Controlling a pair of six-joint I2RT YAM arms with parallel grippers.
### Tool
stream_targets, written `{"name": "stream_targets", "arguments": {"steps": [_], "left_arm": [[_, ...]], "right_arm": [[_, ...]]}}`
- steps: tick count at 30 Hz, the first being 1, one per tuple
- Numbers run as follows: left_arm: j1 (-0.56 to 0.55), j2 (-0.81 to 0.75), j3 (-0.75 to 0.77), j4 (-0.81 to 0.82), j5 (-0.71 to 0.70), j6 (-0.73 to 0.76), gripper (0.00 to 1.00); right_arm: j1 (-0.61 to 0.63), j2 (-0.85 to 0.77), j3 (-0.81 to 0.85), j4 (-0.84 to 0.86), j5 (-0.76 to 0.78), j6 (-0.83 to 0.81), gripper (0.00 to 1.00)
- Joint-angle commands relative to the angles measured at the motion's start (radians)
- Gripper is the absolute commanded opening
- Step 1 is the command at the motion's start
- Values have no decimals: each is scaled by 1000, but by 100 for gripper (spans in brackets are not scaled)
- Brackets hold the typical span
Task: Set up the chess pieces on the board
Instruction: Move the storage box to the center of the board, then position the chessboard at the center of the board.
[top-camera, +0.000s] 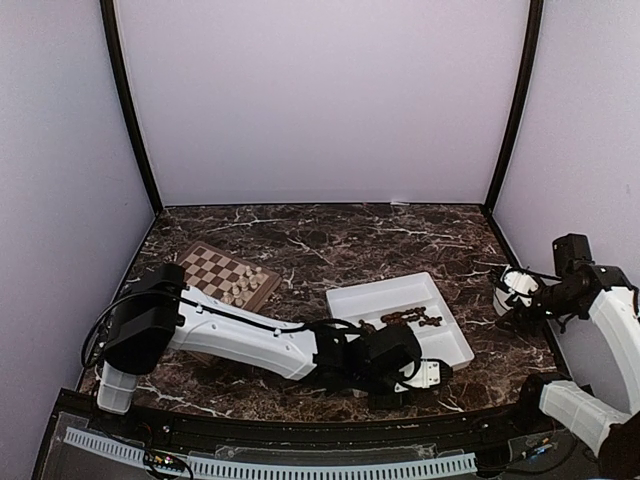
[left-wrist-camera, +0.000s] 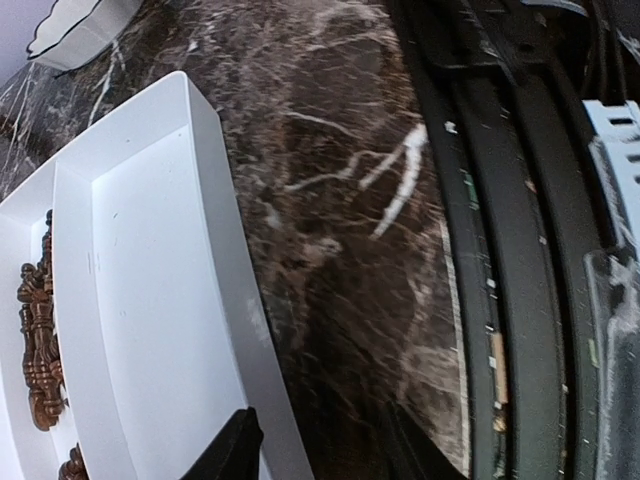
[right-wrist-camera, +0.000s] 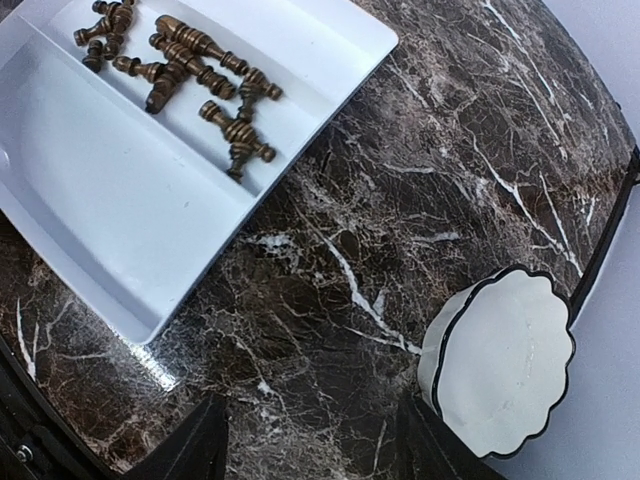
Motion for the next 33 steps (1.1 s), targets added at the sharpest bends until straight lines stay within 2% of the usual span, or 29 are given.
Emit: {"name": "stream_targets", "arguments": {"steps": [1,5,9,14,16,20,22,24,30,32,33], "left_arm": [[76,72,95,64,-7,-31,44],[131,189,243,84,82,-42,44],[169,322,465,67,141,-47,44],[207,361,570,45,164,-46,48],[208,256,541,29,164,-47,50],[219,-44,325,60,123,-95,56],[251,-180,213,54,82,-147,59],[320,-282,130,-33,34,-236,63],[618,-499,-54,-235,-206,-457,71],[812,-557,-131,-248,-180,-535,72],[862,-589,-156,-248,-162,-582,72]], "right_arm": [[-6,39,-2,71,3,35,58],[-31,82,6,106,-8,45,58],[-61,131,39,114,-28,58,58],[-89,141,61,110,-39,59,59],[-91,129,55,110,-43,59,60],[-91,101,27,136,-70,61,61],[-91,97,27,136,-107,70,62],[-86,98,33,140,-143,84,63],[31,119,45,210,-148,183,63],[86,133,43,236,-134,209,63],[106,142,43,248,-126,220,63]]}}
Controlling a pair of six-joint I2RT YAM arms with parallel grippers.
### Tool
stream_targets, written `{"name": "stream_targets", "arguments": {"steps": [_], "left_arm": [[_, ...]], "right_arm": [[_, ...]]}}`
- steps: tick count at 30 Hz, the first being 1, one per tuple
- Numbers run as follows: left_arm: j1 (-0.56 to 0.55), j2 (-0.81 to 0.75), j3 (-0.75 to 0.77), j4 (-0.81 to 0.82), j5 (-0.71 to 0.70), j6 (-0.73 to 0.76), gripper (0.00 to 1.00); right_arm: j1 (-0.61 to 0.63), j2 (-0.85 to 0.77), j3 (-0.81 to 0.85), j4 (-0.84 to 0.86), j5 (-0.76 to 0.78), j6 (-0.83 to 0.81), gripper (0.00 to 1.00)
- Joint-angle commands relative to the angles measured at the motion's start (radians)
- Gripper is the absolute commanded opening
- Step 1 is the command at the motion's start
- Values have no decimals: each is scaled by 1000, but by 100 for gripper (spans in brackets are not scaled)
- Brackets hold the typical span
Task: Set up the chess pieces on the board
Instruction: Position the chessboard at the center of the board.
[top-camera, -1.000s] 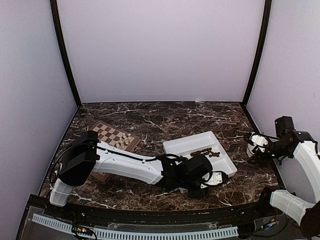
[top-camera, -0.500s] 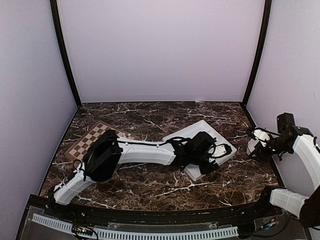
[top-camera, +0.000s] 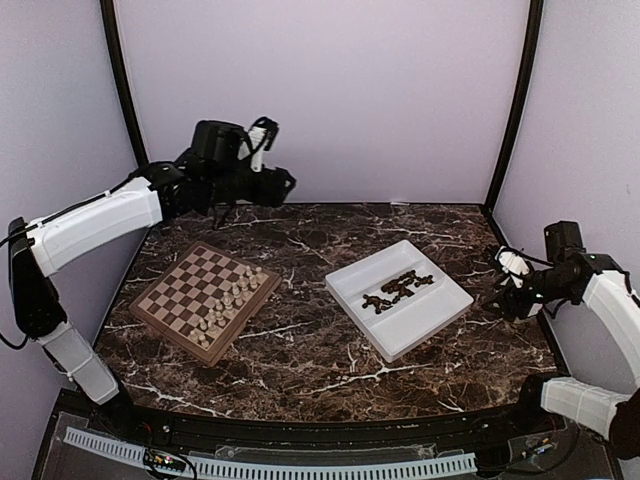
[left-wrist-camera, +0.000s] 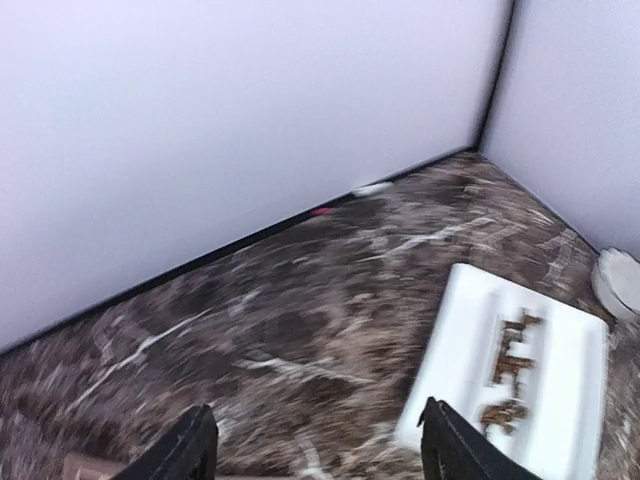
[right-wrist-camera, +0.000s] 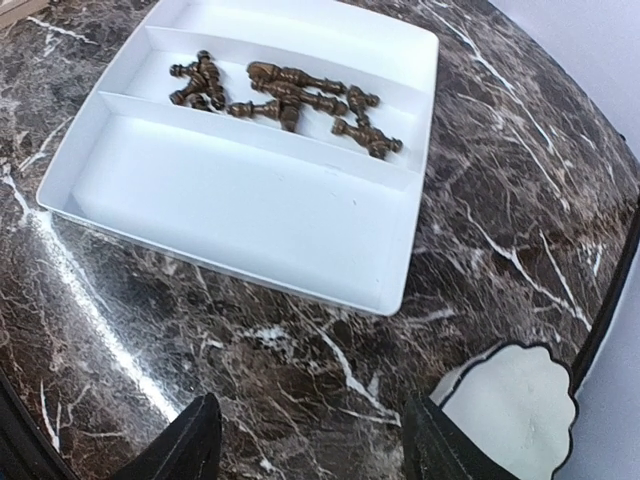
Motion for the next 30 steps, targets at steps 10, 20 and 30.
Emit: {"name": "stream_targets", "arguments": {"steps": [10,20,30], "left_arm": [[686,-26,-373,-129,66,-345,76],[894,119,-388,-121,78,-268,47],[925,223,-348,-71,225,-206,46]], "right_arm": [[342,78,21,147,46,171,62],[377,66,-7,158,42,183,62],[379,70,-32,184,36,188,61]]}}
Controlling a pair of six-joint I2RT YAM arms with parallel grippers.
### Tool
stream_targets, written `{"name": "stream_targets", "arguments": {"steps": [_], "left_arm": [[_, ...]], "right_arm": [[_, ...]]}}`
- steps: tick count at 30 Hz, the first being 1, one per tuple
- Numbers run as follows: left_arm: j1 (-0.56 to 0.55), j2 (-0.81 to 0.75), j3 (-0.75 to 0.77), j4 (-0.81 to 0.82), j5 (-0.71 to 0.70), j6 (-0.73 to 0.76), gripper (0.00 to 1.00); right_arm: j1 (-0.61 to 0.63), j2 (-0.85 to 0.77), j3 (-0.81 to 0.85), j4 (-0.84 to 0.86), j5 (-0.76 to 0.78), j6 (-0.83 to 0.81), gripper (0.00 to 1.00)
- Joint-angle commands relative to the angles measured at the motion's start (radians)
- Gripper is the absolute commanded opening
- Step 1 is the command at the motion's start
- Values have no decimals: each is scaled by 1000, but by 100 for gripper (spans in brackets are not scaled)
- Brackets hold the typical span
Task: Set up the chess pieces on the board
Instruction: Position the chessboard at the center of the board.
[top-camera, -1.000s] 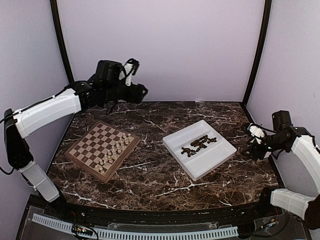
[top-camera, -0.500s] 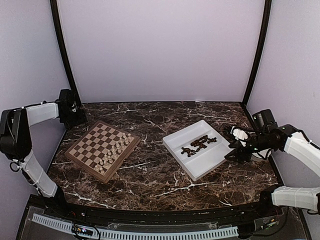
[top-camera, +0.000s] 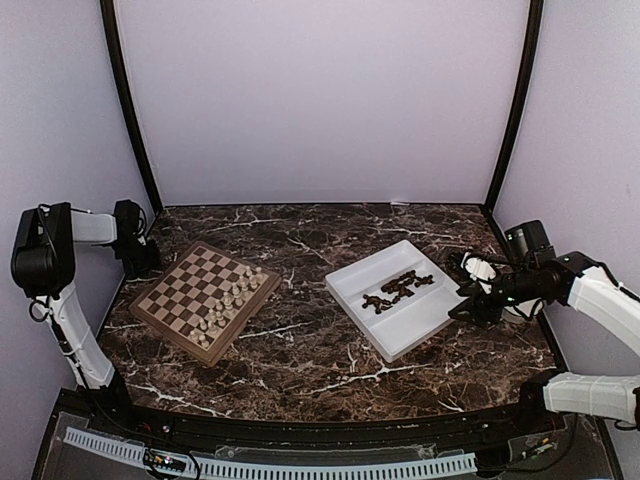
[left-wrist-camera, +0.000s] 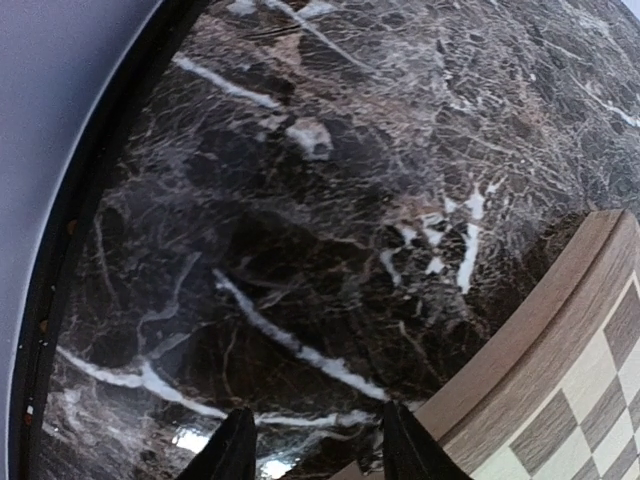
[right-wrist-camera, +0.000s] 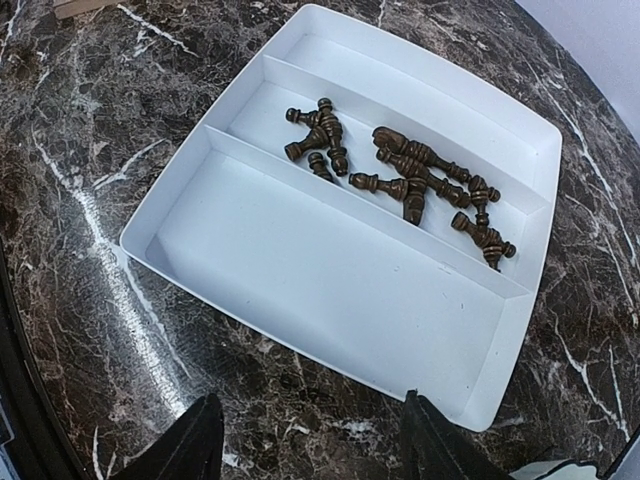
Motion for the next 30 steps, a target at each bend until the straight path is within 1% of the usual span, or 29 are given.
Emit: {"name": "stream_targets", "arguments": {"steps": [1,10,16,21,27,30], "left_arm": [[6,24,50,24,94,20,46],[4,26,1,9,129,-49,44],[-16,-5,-59,-6,171,-59,43],[-83,-56,-135,-29,184,-64,43],[-165,-173,-287,-8,226,-116,43],[-233,-216,-358,-6,246,-148,43]], "right_arm": [[9,2,-14,38,-12,15,61],[9,-2,-21,52,-6,17,61],[10,0,-27,64,2,17,61],[9,0,-34,70,-1,17,61],[9,5,-36,71,-1,13,61],[10,12,-29,72,-3,13,61]]}}
